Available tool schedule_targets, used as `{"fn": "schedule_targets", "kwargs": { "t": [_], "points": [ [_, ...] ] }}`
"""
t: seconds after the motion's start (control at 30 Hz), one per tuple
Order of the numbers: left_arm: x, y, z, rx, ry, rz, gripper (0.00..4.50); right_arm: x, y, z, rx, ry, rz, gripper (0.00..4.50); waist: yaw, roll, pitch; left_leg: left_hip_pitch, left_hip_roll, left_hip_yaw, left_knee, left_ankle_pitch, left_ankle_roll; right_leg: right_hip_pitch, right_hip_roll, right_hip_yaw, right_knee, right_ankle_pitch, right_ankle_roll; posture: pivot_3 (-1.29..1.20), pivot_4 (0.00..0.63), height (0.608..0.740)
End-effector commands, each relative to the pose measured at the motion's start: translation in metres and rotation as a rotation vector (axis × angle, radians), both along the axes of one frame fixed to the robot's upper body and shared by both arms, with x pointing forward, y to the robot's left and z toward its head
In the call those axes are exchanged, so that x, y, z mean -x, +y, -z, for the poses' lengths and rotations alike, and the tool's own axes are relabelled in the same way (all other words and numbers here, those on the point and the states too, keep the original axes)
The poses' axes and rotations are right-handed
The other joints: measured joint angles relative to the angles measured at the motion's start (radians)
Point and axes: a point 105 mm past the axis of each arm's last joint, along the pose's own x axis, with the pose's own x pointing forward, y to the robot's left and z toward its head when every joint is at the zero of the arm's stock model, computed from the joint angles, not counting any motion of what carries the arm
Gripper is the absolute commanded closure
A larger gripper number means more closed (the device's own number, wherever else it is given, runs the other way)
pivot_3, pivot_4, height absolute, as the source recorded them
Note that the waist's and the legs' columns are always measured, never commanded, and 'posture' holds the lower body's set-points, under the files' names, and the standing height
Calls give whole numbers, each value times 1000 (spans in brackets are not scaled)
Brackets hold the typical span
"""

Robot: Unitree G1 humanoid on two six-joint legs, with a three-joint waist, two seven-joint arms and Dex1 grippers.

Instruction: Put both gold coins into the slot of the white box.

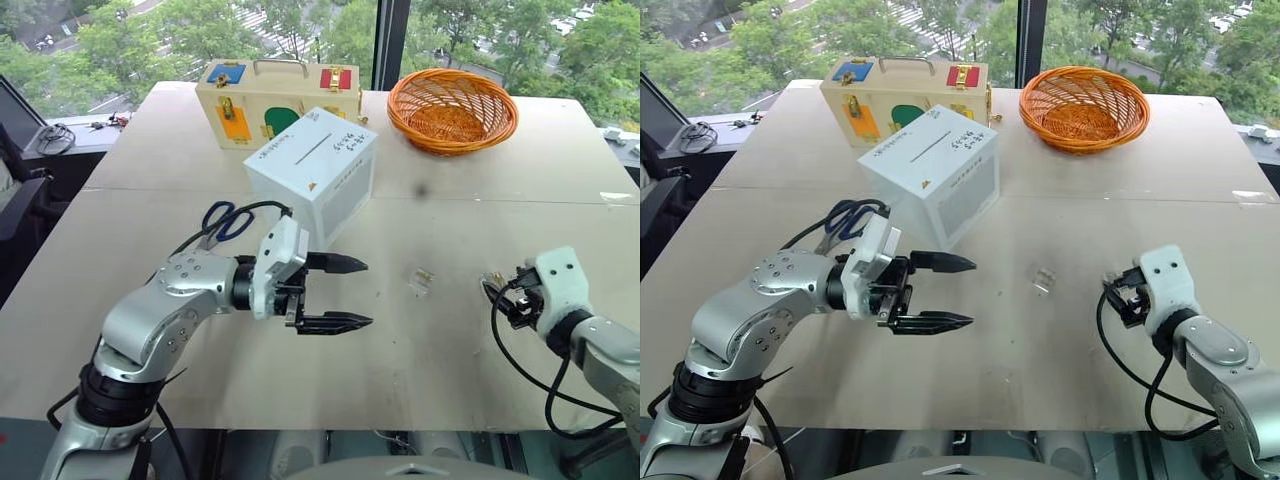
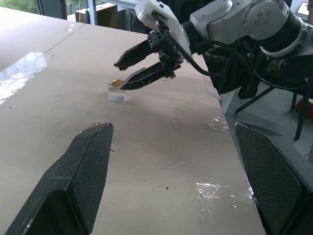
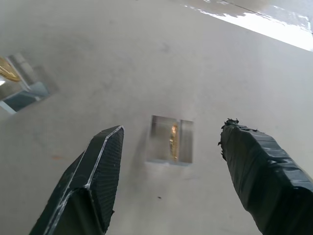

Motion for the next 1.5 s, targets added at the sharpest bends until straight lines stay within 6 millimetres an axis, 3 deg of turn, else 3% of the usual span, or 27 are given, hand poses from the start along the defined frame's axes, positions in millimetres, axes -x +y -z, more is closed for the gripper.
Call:
{"fn": "schedule_targets", "kwargs": {
  "t": [0.03, 0.07, 0.37, 0.5, 0.53, 0.77, 0.93, 1.03, 1.17, 1.37, 1.5],
  "points": [
    [4, -5, -6, -1, -61, 15, 448, -1, -2, -1, 22, -11, 11, 2256, 0, 0, 0, 0, 0, 0, 0, 0, 0, 0, 0, 0, 0, 0, 0, 0, 150, 740],
    [4, -5, -6, -3, -64, 13, 448, -2, -4, 0, 35, -8, 19, 2679, 0, 0, 0, 0, 0, 0, 0, 0, 0, 0, 0, 0, 0, 0, 0, 0, 150, 740],
    [4, -9, -9, 3, -79, -8, 448, -8, -13, 6, 59, 2, 36, 2679, -1, 0, 0, 0, 0, 0, 0, 0, 0, 0, 0, 0, 0, 0, 0, 0, 150, 740],
    [4, -10, -10, 8, -81, -17, 448, -10, -13, 6, 56, -3, 35, 3857, -1, 0, 0, 0, 0, 0, 0, 0, 0, 0, 0, 0, 0, 0, 0, 0, 150, 740],
    [4, -10, -10, 9, -80, -19, 448, -10, -13, 5, 53, -2, 31, 4467, 0, 0, 0, 0, 0, 0, 0, 0, 0, 0, 0, 0, 0, 0, 0, 0, 150, 740],
    [2, -12, -9, 18, -27, -38, 448, -9, -13, 2, 50, -5, 14, 4493, -1, 0, 0, 0, 0, 0, 0, 0, 0, 0, 0, 0, 0, 0, 0, 0, 150, 740],
    [-11, -14, -20, 101, 108, -82, 448, -4, -4, -29, -44, -122, -87, 4493, 0, 0, 0, -1, 0, -1, 0, 0, 0, 0, 0, 1, 0, -1, 2, 0, 150, 740],
    [-19, -18, -33, 146, 175, -45, 448, 14, 26, -69, -200, -238, -328, 4493, 0, 0, 0, 0, -1, -1, 0, 0, 0, 0, 1, 1, 0, -1, 2, 0, 150, 740],
    [-24, -28, -55, 198, 215, 57, 448, 43, 60, -91, -252, -222, -620, 4493, -1, 0, 0, 0, 0, -2, 0, 0, 0, 1, 2, 0, 0, -1, 2, 0, 150, 740],
    [-21, -36, -61, 170, 194, 158, 3054, 56, 83, -110, -304, -225, -784, 4500, -4, -1, 0, 0, 0, -1, 0, 0, 0, 1, 2, 1, 0, 1, -1, 0, 150, 740],
    [-19, -38, -63, 148, 179, 207, 3054, 56, 92, -119, -323, -243, -806, 4500, 1, -1, 1, 0, 0, -1, 0, 0, 0, 1, 2, 1, 0, 1, -1, 0, 150, 740]
  ]
}}
